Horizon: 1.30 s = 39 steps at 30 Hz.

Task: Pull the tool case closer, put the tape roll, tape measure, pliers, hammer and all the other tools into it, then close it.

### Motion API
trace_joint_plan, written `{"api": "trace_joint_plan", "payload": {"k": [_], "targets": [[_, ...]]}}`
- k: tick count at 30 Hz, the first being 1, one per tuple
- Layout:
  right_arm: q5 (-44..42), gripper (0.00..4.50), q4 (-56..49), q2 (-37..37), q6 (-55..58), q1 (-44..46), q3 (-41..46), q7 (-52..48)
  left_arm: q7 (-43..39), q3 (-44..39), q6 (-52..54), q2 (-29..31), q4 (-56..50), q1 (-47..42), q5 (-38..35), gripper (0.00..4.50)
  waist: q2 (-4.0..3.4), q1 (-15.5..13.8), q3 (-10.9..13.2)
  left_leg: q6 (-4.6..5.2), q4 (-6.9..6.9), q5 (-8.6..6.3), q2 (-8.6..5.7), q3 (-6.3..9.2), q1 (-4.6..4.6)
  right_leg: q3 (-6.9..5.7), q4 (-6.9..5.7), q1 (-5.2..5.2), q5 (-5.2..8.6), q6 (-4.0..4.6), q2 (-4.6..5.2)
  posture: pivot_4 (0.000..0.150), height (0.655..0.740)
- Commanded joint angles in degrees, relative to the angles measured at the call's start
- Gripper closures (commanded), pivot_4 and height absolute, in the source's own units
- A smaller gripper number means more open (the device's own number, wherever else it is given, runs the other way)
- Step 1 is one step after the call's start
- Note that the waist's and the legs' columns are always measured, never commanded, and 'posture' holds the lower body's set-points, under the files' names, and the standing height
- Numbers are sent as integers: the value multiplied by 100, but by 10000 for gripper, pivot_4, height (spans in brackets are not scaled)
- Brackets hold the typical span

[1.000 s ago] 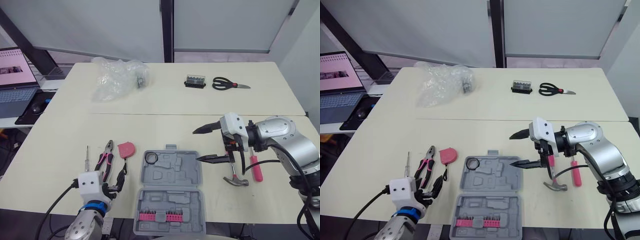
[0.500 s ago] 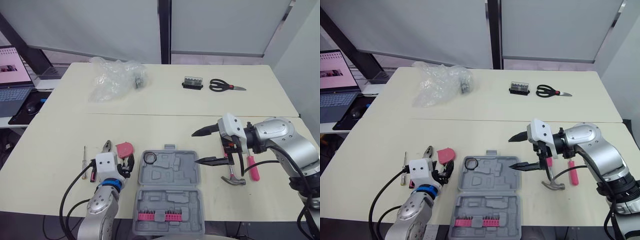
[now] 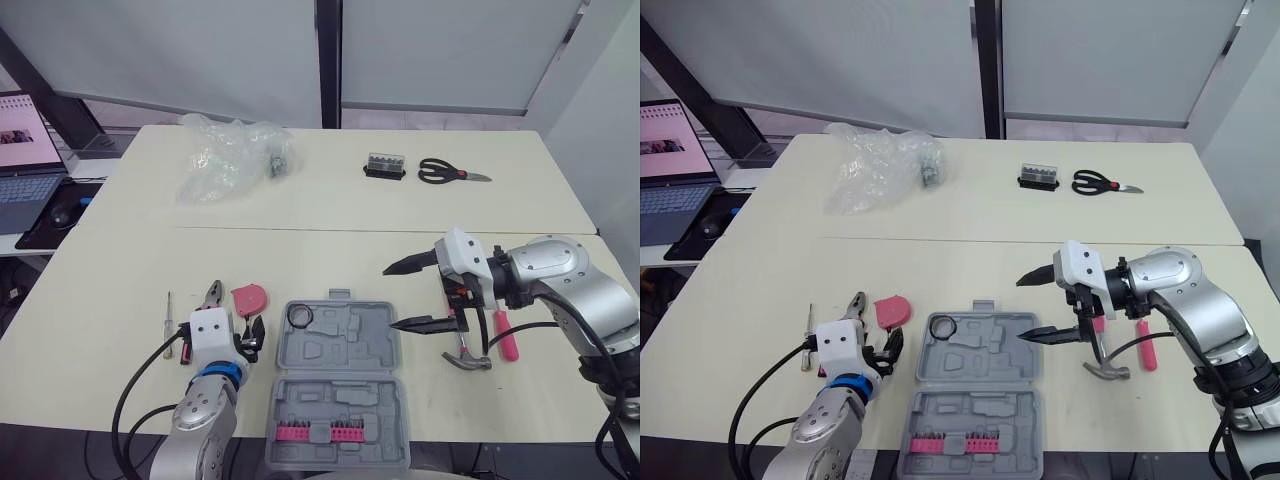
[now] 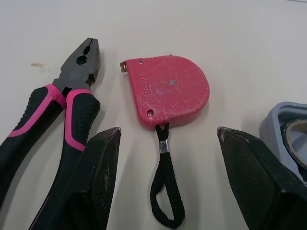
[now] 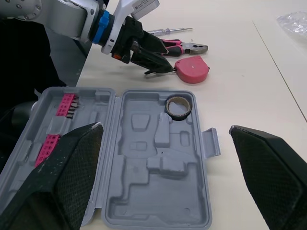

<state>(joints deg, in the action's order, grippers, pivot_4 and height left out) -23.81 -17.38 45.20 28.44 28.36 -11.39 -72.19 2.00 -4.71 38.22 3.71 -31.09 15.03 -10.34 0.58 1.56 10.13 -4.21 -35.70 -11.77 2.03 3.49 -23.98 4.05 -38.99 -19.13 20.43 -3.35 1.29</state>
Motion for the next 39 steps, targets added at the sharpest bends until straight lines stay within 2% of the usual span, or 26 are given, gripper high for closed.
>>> {"api": "trace_joint_plan", "payload": {"k": [1,15,18,20,21,23,28,34,39], "targets": [[-29,0,-26,1,-30,108,78,-5,114,-72,350,-27,-218,-141,-3,12161,0,-1,0,0,0,0,0,0,0,0,0,0,0,0,0,1500,7400],[-51,0,-125,37,3,1,97,2,307,-57,700,-55,615,-654,281,12161,9,-3,5,0,-3,0,0,7,-1,-2,-1,2,0,0,-2,1500,7400],[-56,0,-146,29,22,-7,96,19,283,-97,655,-32,717,-706,324,17755,9,-3,5,0,-4,0,0,7,-1,-2,-1,3,0,0,-1,1500,7400],[-58,0,-159,31,25,-28,96,22,224,-92,665,-29,764,-713,304,22444,9,-3,5,0,-4,0,0,7,0,-2,-1,3,0,0,-1,1500,7400],[-57,0,-163,32,25,-38,95,24,201,-81,655,-27,791,-712,301,26140,9,-3,5,0,-4,0,0,7,0,-2,-1,3,0,0,-1,1500,7400],[-55,0,-171,35,31,-52,93,25,171,-73,642,-33,829,-712,297,29595,9,-3,5,0,-4,0,0,7,-1,-2,-1,4,0,0,-1,1500,7400],[-49,0,-173,40,42,-53,94,21,147,-95,612,-15,900,-693,312,44845,9,-3,5,0,-4,0,0,7,0,-2,-1,4,0,0,-1,1500,7400],[-38,0,-181,35,35,-69,97,24,53,-83,580,120,844,-620,343,44845,8,-3,5,0,-4,0,0,7,1,-2,-1,4,0,0,-1,1500,7400],[-55,0,-214,61,42,-103,109,5,-341,76,579,513,403,-223,312,44845,8,5,5,0,-3,0,0,7,0,-1,-1,4,0,0,-1,1500,7400]]}}
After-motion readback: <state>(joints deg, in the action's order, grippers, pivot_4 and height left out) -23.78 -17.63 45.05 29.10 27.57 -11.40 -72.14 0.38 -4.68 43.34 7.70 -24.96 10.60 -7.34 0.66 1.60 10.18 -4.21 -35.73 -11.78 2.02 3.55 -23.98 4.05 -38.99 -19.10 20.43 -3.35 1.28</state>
